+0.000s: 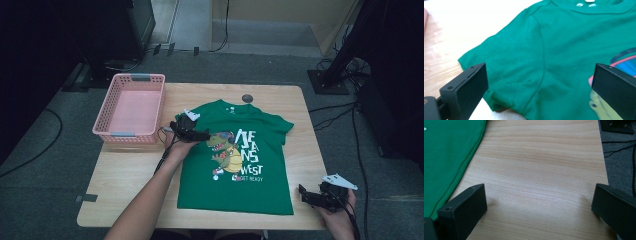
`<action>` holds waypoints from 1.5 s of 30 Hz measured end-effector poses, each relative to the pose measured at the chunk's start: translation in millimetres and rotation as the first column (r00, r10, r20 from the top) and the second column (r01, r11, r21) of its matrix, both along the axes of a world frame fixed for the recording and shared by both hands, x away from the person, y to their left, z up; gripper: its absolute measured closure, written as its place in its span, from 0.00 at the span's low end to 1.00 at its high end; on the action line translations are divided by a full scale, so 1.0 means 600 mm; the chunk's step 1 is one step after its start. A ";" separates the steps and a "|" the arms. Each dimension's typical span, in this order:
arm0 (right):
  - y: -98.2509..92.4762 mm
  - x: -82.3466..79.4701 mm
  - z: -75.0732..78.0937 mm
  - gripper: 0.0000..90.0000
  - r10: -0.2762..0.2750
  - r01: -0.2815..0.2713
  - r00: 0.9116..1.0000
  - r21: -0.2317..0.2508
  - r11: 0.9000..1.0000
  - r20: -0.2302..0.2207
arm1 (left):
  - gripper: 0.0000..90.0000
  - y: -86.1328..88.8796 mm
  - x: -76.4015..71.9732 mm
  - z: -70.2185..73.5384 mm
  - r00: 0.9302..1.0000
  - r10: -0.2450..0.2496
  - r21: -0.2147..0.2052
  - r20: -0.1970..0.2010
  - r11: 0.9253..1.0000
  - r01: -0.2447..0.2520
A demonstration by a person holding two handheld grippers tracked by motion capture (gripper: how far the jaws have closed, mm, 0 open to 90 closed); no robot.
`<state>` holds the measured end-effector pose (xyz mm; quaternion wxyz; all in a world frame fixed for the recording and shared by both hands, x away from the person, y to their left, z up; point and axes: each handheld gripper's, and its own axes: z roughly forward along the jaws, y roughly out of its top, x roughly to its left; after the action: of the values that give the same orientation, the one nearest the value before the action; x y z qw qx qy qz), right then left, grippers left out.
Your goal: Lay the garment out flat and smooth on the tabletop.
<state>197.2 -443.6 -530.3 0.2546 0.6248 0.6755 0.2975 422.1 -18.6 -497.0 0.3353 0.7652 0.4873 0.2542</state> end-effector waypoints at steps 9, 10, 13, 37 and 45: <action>0.000 0.000 0.000 0.00 0.000 0.000 1.000 0.001 1.000 0.000 | 0.01 0.012 -0.025 0.018 0.999 0.004 0.018 0.046 1.000 -0.005; 0.000 0.000 0.000 0.00 0.000 0.000 1.000 0.000 1.000 0.000 | 0.01 0.015 -0.026 0.018 0.999 0.003 0.016 0.046 1.000 -0.004; 0.000 0.000 0.000 0.00 0.000 0.000 1.000 0.001 1.000 0.000 | 0.01 0.024 -0.033 0.016 0.999 0.005 0.007 0.048 1.000 -0.005; 0.000 0.000 0.000 0.00 0.000 0.000 1.000 -0.001 1.000 0.000 | 0.01 0.069 -0.087 0.021 0.998 -0.010 0.010 0.068 1.000 0.010; 0.000 0.000 0.000 0.00 0.000 0.000 1.000 -0.001 1.000 0.000 | 0.01 0.082 -0.102 0.017 0.998 -0.009 0.015 0.066 1.000 0.008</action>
<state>197.3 -443.5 -530.3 0.2547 0.6249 0.6756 0.2971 360.8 30.3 -487.1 0.3468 0.7608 0.4708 0.2816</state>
